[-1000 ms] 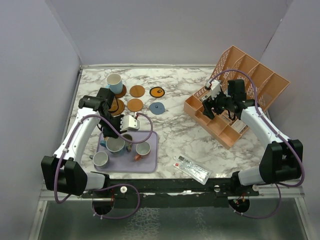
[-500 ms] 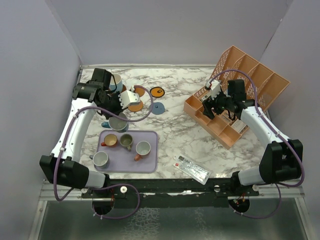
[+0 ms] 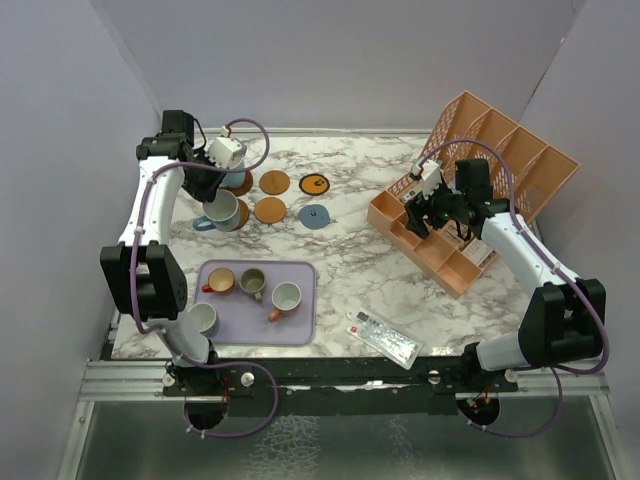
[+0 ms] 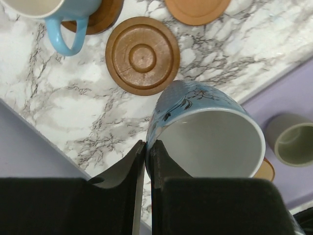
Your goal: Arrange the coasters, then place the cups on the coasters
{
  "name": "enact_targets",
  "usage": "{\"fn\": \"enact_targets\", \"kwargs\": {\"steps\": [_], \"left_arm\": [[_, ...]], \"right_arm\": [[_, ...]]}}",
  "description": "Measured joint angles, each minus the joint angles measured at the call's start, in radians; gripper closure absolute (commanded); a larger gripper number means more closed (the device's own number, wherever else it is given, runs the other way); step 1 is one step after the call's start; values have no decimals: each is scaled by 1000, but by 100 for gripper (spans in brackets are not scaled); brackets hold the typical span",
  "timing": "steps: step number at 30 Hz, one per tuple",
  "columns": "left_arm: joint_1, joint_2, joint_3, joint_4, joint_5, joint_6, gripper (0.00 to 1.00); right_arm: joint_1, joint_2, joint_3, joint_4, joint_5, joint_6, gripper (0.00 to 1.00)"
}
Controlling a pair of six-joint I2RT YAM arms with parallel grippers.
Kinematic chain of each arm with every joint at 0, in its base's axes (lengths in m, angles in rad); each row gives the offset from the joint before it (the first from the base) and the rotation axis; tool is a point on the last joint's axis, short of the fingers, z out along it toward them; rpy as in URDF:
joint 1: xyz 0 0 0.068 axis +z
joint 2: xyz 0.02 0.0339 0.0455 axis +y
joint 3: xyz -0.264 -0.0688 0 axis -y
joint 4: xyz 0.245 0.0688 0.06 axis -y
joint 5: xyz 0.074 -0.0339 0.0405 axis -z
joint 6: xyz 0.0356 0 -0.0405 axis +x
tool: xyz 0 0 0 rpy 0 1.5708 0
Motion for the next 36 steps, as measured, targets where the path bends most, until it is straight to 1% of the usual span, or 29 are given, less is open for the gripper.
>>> {"fn": "enact_targets", "kwargs": {"steps": [3, 8, 17, 28, 36], "left_arm": [[34, 63, 25, 19, 0, -18, 100], [43, 146, 58, 39, 5, -20, 100], [76, 290, 172, 63, 18, -22, 100], [93, 340, 212, 67, 26, -22, 100], [93, 366, 257, 66, 45, -22, 100]], "right_arm": [[0, 0, 0, 0, 0, 0, 24], [0, 0, 0, 0, 0, 0, 24], [0, -31, 0, 2, -1, 10, 24], [-47, -136, -5, 62, -1, 83, 23], [-69, -146, -8, 87, -2, 105, 22]]}}
